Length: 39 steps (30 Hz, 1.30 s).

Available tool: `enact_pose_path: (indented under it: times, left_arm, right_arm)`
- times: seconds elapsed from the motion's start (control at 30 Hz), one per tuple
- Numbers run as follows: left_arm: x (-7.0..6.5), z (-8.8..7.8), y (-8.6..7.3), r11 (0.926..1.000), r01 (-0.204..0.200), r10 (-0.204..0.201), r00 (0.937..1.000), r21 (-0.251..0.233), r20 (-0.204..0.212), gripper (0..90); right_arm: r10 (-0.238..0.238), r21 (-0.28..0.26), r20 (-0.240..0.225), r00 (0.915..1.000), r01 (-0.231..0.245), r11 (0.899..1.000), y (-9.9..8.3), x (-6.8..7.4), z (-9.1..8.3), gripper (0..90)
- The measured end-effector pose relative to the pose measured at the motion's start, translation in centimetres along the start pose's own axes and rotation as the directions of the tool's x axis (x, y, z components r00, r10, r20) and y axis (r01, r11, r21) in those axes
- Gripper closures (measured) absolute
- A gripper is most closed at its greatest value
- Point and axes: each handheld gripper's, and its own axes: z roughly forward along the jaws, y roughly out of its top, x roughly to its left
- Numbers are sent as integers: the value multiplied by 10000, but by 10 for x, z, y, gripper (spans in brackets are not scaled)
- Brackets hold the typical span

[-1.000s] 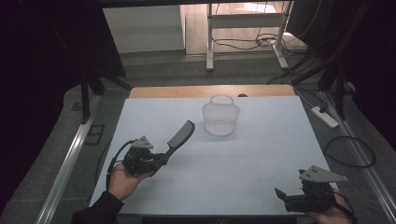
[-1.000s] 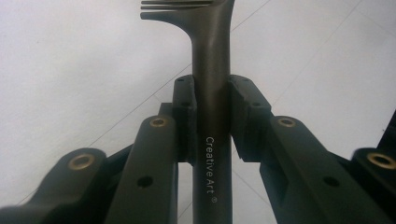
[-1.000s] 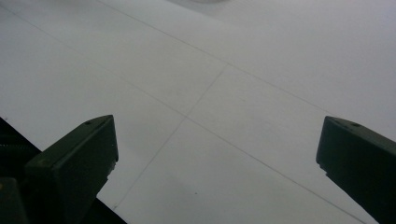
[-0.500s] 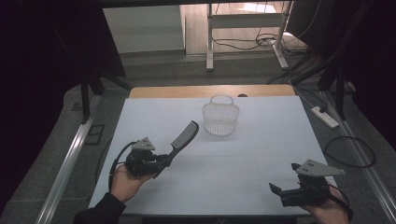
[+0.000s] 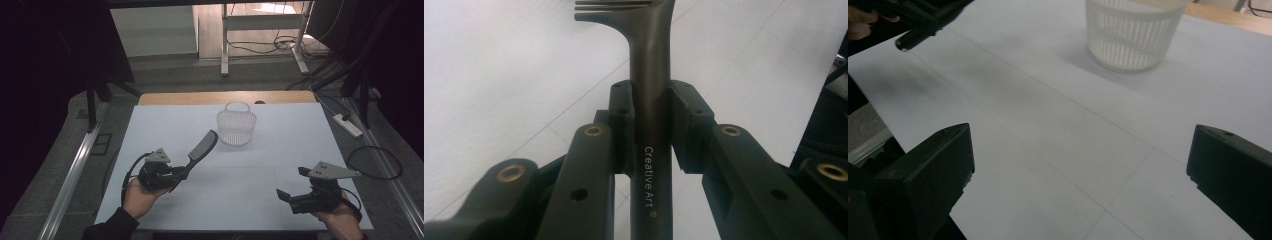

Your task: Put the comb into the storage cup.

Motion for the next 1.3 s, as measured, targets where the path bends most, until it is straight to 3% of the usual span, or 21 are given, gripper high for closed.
enact_pose_path:
  times: [0.17,0.4,0.77,1.3]
  left_arm:
    - [-5,2,2,9999,-101,101,9999,-53,42,729]
    - [-10,4,5,9996,-118,121,9999,-241,122,729]
    - [-19,7,10,9986,-265,275,9994,-468,205,729]
    - [-32,12,17,9953,-185,195,9998,-945,98,729]
  right_arm:
    - [-132,22,-169,9998,132,9999,6,4,8,0]
    - [563,79,-684,9961,-559,9984,15,0,19,0]
    - [572,-23,-953,9938,-577,9983,29,2,38,0]
    - [733,451,-1319,9886,-678,9967,53,2,64,0]
